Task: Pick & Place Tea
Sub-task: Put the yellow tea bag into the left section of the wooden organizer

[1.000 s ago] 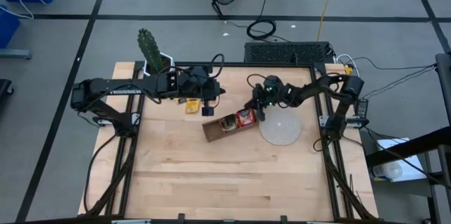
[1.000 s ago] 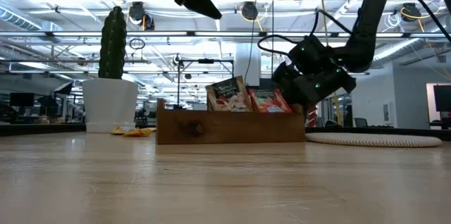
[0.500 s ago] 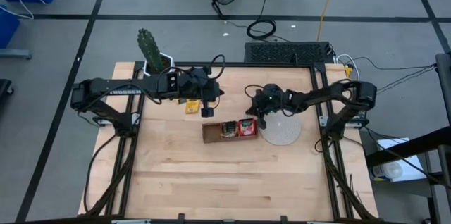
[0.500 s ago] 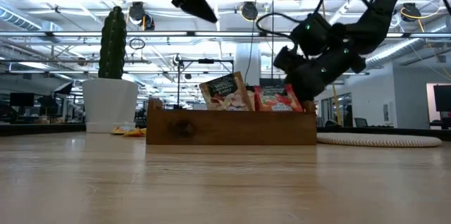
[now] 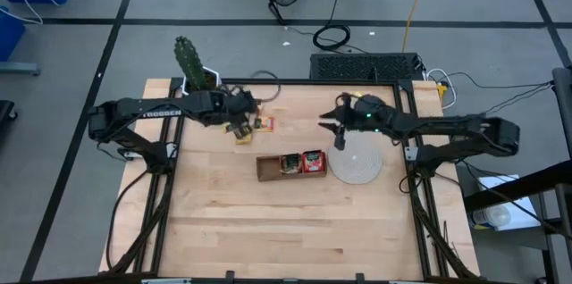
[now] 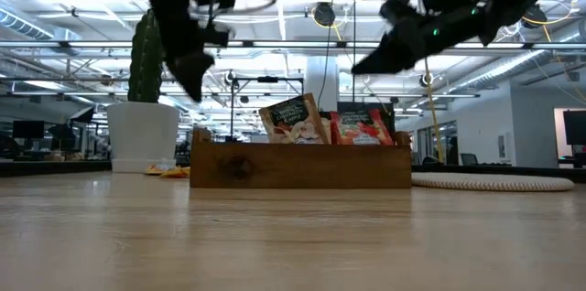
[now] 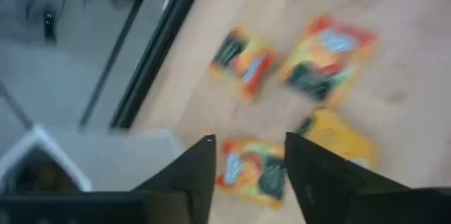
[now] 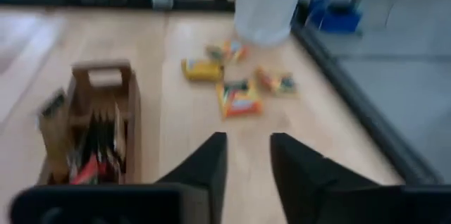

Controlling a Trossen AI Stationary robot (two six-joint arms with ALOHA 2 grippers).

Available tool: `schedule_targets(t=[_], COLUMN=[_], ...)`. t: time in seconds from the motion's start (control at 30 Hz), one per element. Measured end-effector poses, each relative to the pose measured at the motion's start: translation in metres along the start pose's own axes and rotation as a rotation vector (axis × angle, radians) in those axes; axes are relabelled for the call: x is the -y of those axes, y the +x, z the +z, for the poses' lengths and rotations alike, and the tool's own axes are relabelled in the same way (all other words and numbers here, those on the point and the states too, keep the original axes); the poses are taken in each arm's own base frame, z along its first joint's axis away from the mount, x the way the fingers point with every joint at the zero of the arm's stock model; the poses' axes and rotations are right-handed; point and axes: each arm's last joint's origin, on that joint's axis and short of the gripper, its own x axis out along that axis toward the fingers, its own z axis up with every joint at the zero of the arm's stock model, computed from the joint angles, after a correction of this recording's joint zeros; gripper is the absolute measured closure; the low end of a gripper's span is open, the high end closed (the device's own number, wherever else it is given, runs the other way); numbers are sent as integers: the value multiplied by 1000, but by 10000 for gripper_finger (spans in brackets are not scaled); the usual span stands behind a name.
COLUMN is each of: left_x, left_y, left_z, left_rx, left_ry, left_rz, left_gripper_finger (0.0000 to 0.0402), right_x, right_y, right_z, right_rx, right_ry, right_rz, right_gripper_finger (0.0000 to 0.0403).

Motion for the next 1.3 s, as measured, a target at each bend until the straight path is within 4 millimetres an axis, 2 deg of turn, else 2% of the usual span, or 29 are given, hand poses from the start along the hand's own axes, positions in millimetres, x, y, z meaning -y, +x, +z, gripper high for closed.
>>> schedule_targets(t=[0.1,0.2,0.3,0.37,0.5,0.7,0.93,1.13,1.3], left_x=[-16,-28,-30,-26,-17,-4,21,25,29], left_y=[27,49,63,66,66,61,51,61,76], left_z=[-16,-31,-42,-47,-44,-33,-32,-21,-3], left_rx=[-87,-155,-188,-196,-148,-115,-112,-178,-375], left_ry=[-122,-251,-318,-293,-288,-526,-539,-554,-486], left_rz=[-52,-243,-454,-490,-477,-488,-437,-399,-261], left_gripper_finger=[201,184,180,180,185,197,218,230,220], right_x=[4,6,5,5,3,1,1,1,1], right_y=[-18,-32,-38,-39,-35,-33,-36,-36,-36], right_z=[16,25,27,26,15,-5,-9,-9,-10], right_rx=[95,152,154,140,122,173,253,252,253], right_ry=[-14,-21,-17,-15,-13,-18,-23,-26,-20], right_rz=[-33,-52,-50,-48,-45,-94,-151,-152,-149], right_gripper_finger=[261,223,196,185,175,180,178,177,177])
